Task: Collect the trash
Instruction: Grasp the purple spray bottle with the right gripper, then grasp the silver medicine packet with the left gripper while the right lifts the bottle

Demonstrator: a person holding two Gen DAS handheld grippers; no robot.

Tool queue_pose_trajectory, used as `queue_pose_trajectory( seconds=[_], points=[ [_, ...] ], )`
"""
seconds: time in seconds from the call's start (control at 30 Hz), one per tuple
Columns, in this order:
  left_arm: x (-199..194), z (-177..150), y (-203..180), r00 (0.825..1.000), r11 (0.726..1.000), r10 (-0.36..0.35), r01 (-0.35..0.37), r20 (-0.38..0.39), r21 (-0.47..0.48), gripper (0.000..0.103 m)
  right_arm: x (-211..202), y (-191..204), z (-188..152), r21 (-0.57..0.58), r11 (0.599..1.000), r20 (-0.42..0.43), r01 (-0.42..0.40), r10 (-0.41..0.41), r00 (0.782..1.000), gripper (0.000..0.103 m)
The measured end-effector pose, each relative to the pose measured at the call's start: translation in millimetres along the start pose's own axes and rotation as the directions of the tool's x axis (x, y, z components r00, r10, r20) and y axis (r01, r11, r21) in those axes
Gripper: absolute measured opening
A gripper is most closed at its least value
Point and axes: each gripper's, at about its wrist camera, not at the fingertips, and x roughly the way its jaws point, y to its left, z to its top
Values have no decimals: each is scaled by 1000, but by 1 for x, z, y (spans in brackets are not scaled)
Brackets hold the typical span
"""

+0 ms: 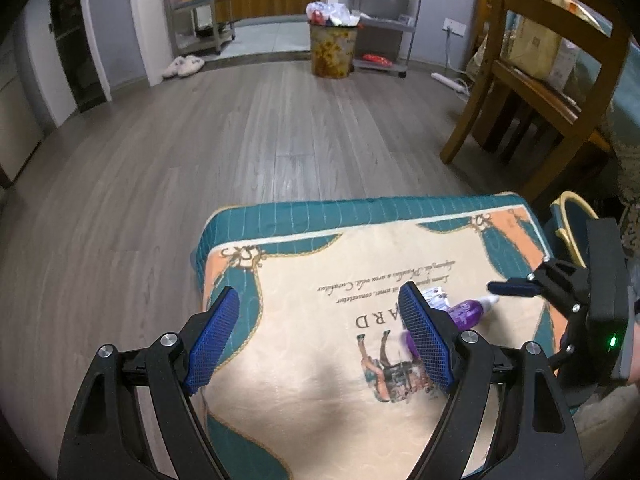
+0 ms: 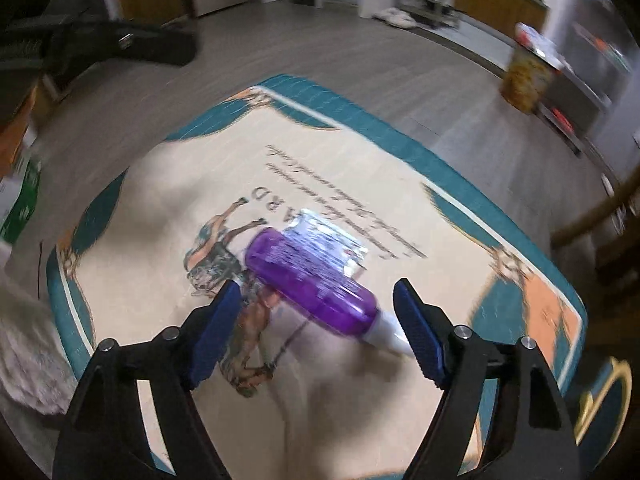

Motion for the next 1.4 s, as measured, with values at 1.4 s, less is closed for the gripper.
queue_pose_trajectory(
  seconds=[1.4],
  points=[
    [102,-12,-100,966,986,-62,98,-251,134,82,-34,-123,-54,359,933,-62,21,2,998,32]
  ],
)
